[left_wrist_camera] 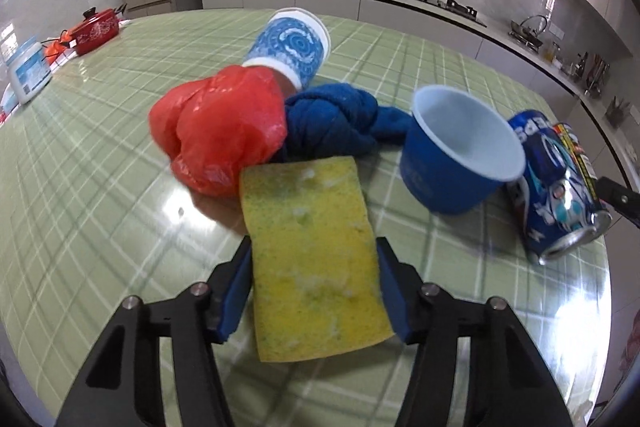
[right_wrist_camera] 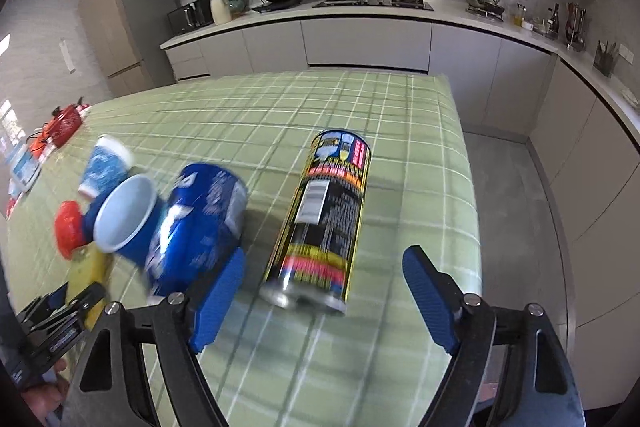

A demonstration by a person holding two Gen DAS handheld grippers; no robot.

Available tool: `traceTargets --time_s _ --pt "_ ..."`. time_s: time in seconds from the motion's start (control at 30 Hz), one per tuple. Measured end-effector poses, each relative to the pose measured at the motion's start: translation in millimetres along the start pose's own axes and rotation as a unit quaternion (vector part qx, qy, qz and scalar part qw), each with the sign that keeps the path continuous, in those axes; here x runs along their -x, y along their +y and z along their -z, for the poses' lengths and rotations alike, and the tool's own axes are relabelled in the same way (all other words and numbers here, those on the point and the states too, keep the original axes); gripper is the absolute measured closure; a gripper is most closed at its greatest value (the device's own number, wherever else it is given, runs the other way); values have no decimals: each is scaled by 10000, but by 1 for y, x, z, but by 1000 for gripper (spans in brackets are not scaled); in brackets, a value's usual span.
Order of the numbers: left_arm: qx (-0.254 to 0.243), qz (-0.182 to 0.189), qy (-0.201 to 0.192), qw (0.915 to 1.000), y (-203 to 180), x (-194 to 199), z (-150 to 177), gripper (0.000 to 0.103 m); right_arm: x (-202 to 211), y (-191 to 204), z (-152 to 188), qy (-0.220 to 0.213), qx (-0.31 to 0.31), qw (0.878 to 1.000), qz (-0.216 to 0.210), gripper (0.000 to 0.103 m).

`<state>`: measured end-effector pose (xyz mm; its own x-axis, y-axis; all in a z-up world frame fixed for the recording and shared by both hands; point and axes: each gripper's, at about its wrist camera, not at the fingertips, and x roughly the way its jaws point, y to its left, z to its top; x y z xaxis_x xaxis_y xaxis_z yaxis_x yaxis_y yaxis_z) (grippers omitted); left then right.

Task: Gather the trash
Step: 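Grasp the yellow sponge with the left tool while the right tool grasps the black spray can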

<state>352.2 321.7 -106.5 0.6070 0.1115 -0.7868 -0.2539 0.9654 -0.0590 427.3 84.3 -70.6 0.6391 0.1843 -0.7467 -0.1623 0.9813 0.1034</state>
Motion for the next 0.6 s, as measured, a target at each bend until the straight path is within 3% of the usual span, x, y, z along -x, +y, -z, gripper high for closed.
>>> traceTargets --time_s 0.23,0.47,0.5,0.6 --pt "-192 -13 16 9998 -5 -12 -16 45 -50 -11 -21 393 -294 9988 18 28" --pt "-313 -77 -6 9995 -9 -18 -23 47 -73 -10 -28 623 -286 9976 16 29" --pt "-368 -78 -21 9993 -11 -18 -23 48 -74 -10 -27 640 -283 9975 -28 44" --pt "-495 -87 -115 9987 -14 -14 -23 58 -70 -11 -27 616 -219 9978 -109 48"
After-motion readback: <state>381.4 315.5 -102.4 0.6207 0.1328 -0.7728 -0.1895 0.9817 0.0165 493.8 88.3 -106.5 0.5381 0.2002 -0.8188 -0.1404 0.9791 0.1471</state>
